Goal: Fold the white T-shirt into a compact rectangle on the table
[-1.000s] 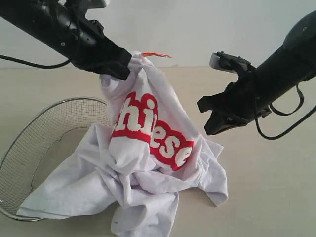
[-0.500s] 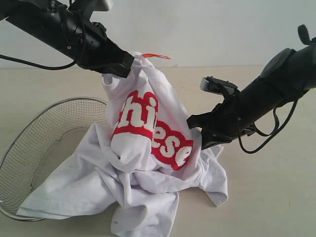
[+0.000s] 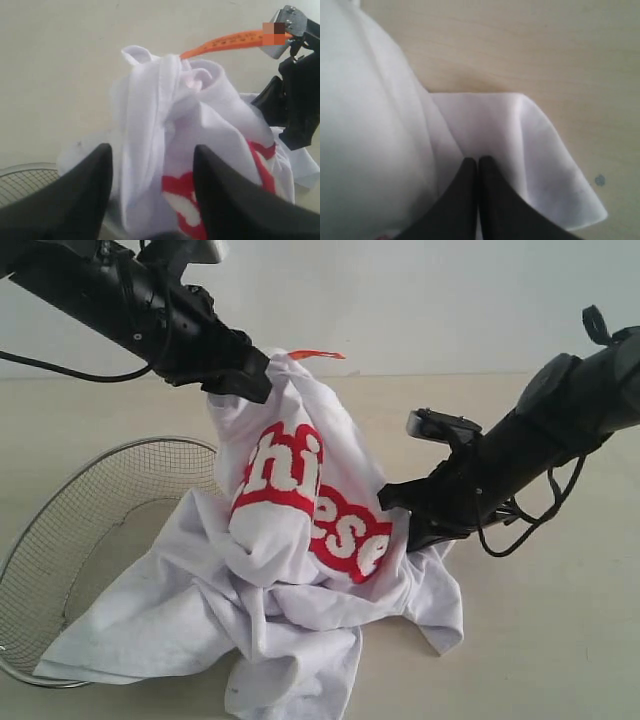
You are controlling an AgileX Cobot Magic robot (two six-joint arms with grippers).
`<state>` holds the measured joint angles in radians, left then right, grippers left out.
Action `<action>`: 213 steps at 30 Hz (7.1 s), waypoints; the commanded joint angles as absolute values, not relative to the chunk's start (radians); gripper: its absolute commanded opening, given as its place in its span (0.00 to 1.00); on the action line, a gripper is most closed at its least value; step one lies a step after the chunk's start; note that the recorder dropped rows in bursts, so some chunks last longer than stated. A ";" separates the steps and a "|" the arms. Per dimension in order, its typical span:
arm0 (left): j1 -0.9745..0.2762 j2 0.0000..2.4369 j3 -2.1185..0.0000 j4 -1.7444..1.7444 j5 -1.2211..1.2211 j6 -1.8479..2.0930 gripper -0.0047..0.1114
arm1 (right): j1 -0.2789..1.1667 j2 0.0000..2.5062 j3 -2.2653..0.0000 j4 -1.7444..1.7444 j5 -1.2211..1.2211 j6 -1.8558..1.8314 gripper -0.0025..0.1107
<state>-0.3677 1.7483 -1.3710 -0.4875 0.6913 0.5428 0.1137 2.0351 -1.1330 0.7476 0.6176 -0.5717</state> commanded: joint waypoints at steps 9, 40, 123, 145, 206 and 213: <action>-0.368 1.594 -1.381 -0.294 0.685 0.440 0.46 | 0.009 2.045 -1.192 0.580 0.592 -0.503 0.02; -0.098 1.458 -1.100 -0.113 1.005 0.220 0.47 | 0.114 1.721 -1.024 0.895 0.781 -0.776 0.02; 0.124 1.873 -1.062 -0.158 0.590 0.229 0.08 | 0.114 1.721 -1.024 0.878 0.808 -0.799 0.02; 0.191 1.834 -1.158 -0.114 0.705 0.250 0.10 | 0.114 1.721 -1.024 0.804 0.758 -0.724 0.02; 0.023 1.571 -1.158 -0.706 1.024 0.629 0.08 | -0.119 2.037 -1.276 0.137 0.737 -0.192 0.02; 0.023 1.526 -1.158 -0.706 1.024 0.636 0.08 | -0.178 2.027 -1.425 0.194 0.818 -0.188 0.02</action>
